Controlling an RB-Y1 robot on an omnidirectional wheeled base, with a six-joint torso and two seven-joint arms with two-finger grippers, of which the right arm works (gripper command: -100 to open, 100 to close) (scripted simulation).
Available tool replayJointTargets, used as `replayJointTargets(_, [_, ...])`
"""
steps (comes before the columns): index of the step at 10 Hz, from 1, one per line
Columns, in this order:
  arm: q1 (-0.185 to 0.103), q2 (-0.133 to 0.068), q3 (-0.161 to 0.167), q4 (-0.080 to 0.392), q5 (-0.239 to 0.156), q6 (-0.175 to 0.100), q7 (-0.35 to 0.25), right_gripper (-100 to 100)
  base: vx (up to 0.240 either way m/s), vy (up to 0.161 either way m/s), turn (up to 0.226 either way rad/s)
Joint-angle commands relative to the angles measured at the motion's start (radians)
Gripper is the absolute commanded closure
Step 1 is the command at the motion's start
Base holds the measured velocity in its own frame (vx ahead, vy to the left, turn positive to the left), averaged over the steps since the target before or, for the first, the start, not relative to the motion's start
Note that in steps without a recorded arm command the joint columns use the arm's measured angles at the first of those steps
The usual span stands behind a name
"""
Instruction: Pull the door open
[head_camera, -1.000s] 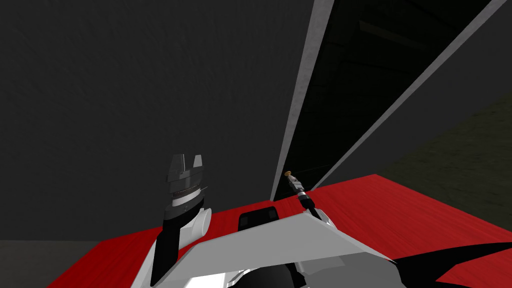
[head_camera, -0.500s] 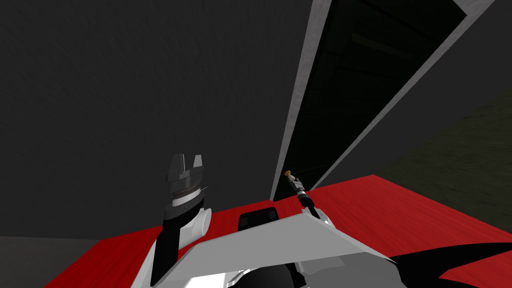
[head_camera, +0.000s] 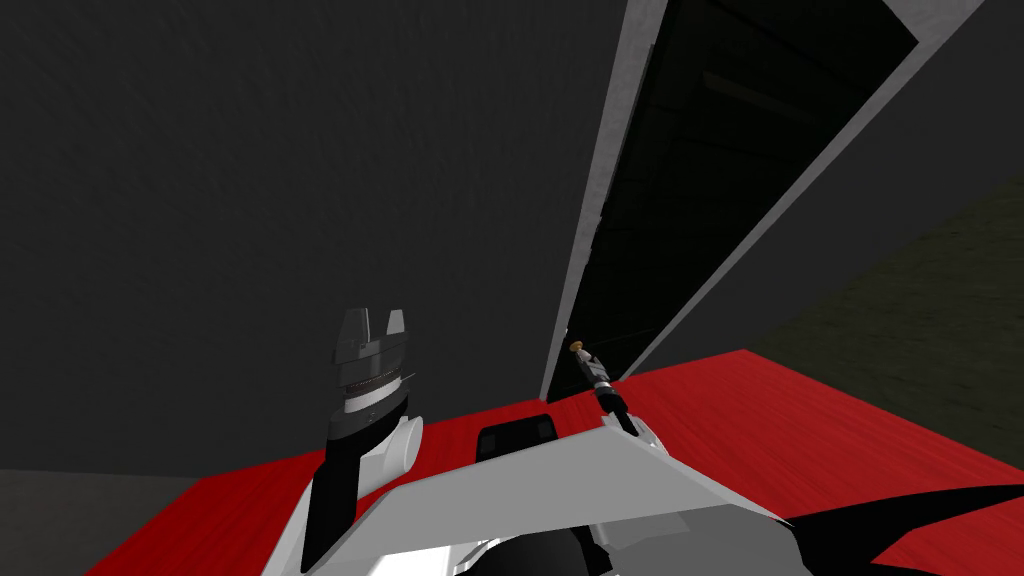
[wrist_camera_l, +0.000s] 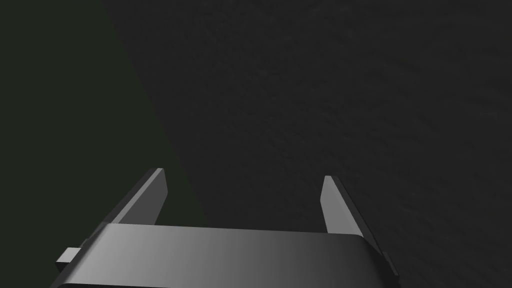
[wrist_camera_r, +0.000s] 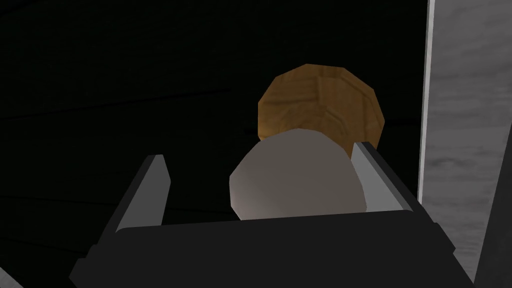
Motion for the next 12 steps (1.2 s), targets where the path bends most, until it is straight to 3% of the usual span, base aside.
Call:
replayJointTargets(1, [-0.015, -0.03, -0.026, 0.05, -0.05, 0.016, 0.005, 100, -0.02, 0.008, -0.004])
replayJointTargets(3, [-0.015, -0.03, -0.026, 0.057, -0.05, 0.016, 0.005, 100, -0.007, 0.001, -0.004])
replayJointTargets(4, [-0.021, -0.029, -0.027, 0.062, -0.091, 0.044, 0.003, 100, -0.047, 0.012, -0.019])
replayJointTargets(5, [-0.021, -0.029, -0.027, 0.062, -0.111, 0.039, 0.003, 100, -0.043, 0.015, -0.009])
replayJointTargets(6, [-0.021, -0.029, -0.027, 0.062, -0.111, 0.071, 0.003, 100, -0.016, 0.004, -0.005])
replayJointTargets(12, [-0.021, -0.029, -0.027, 0.062, -0.111, 0.071, 0.003, 100, 0.0, -0.001, 0.0])
